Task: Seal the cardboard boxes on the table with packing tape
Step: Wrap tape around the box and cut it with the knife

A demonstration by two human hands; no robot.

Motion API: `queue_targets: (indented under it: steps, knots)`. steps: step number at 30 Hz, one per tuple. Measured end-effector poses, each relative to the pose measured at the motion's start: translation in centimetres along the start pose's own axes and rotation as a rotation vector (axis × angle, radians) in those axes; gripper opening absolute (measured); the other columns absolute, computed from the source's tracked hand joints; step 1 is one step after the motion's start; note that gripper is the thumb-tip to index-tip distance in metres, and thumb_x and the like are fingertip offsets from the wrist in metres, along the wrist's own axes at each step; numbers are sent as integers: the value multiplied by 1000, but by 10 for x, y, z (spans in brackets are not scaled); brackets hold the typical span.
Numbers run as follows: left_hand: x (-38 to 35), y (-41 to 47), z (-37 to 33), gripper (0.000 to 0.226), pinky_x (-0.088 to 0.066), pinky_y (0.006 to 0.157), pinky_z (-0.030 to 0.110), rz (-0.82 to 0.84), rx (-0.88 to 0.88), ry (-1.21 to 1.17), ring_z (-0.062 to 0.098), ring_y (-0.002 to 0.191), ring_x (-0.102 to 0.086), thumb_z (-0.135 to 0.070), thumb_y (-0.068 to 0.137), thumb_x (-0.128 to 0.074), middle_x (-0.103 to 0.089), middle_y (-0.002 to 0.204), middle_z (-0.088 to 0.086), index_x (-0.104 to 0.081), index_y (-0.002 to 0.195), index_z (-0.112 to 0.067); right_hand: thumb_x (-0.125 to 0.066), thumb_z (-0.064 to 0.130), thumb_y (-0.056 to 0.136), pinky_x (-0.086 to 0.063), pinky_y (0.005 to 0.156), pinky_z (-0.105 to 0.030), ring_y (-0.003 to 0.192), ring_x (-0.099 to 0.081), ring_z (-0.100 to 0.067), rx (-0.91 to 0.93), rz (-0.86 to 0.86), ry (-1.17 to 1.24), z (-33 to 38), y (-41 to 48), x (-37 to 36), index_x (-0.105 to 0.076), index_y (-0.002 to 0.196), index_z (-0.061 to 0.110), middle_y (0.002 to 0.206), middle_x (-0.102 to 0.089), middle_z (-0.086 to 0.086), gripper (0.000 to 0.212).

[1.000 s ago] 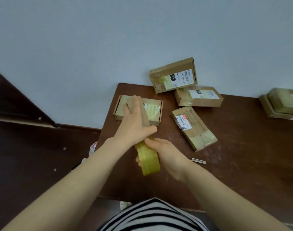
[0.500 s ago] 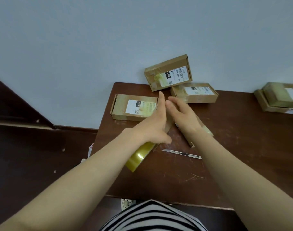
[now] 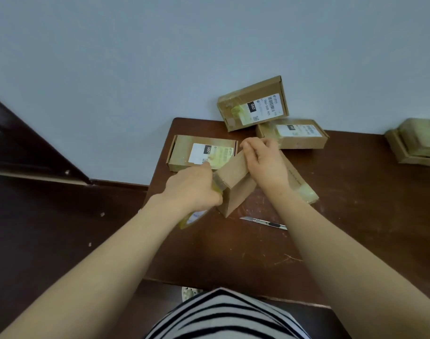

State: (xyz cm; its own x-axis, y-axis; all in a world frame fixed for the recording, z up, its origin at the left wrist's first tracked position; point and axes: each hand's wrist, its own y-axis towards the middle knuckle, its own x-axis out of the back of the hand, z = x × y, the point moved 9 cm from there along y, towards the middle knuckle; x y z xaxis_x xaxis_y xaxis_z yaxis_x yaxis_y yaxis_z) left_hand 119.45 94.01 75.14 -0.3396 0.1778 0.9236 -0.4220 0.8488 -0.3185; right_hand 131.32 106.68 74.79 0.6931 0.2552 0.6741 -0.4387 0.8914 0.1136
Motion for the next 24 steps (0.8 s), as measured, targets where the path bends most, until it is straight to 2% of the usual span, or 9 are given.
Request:
queue_targets:
  steps: [2, 5, 8, 10, 13, 16, 19, 22, 24]
  knots:
    - [-6, -1, 8, 50, -30, 50, 27, 95, 12, 55, 11, 66, -46, -40, 71, -67, -48, 80, -9, -40, 109, -20, -38, 40, 100, -38, 66, -29, 87, -44, -9, 23, 1, -38, 3, 0, -2, -60, 112, 30, 113, -42, 5, 27]
    - [-19, -2, 16, 59, -37, 56, 29, 159, 21, 13, 16, 78, -52, -54, 67, -73, -50, 85, -10, -38, 102, -22, -36, 40, 101, -38, 66, -30, 86, -45, -11, 42, 23, -81, 5, 2, -6, -59, 112, 28, 112, -42, 4, 28]
    - [-15, 0, 21, 66, -44, 66, 29, 105, 39, -391, 12, 85, -56, -71, 58, -72, -57, 93, -9, -46, 94, -22, -36, 38, 101, -37, 67, -30, 86, -46, -12, 27, 16, -49, 0, 7, -3, -59, 112, 27, 113, -42, 2, 28]
    - [-21, -5, 19, 68, -47, 63, 26, 231, 56, -718, 11, 74, -61, -77, 57, -68, -66, 85, -5, -55, 94, -21, -36, 37, 101, -35, 68, -29, 88, -46, -12, 28, 24, -13, -2, 8, -4, -59, 111, 26, 111, -40, 3, 27]
    - [-39, -9, 13, 42, -48, 51, 25, 400, 93, -1024, 13, 54, -59, -59, 79, -65, -68, 71, 5, -66, 97, -20, -36, 38, 101, -39, 76, -31, 93, -44, -10, -22, 51, 41, -5, 8, -8, -59, 114, 27, 114, -40, 3, 28]
    - [-39, -4, 15, 20, -48, 49, 25, 333, 120, -1106, 13, 54, -59, -37, 86, -67, -69, 71, 4, -71, 83, -18, -36, 39, 102, -36, 99, -29, 114, -41, -7, 15, 139, 234, 0, 10, -7, -55, 125, 32, 128, -44, -1, 32]
    - [-38, 0, 15, 19, -47, 49, 24, 314, 107, -1138, 17, 51, -54, -33, 87, -67, -66, 65, 5, -67, 79, -16, -40, 37, 100, -35, 104, -25, 124, -45, -6, -82, 119, 517, -27, 1, 9, -54, 124, 37, 132, -53, 10, 28]
    - [-39, 1, 14, 19, -47, 47, 24, 320, 102, -1145, 18, 50, -53, -34, 85, -68, -65, 65, 6, -65, 80, -16, -54, 11, 90, -44, 92, -30, 106, -57, -16, -212, 117, 168, -90, -32, 13, -61, 99, 23, 106, -61, 7, 17]
    - [-42, 1, 13, 19, -48, 47, 24, 328, 103, -1150, 19, 55, -54, -33, 85, -68, -66, 69, 7, -65, 85, -13, -58, 8, 87, -43, 90, -28, 107, -55, -18, -253, 302, -121, -131, -64, -6, -63, 106, 18, 114, -61, 0, 22]
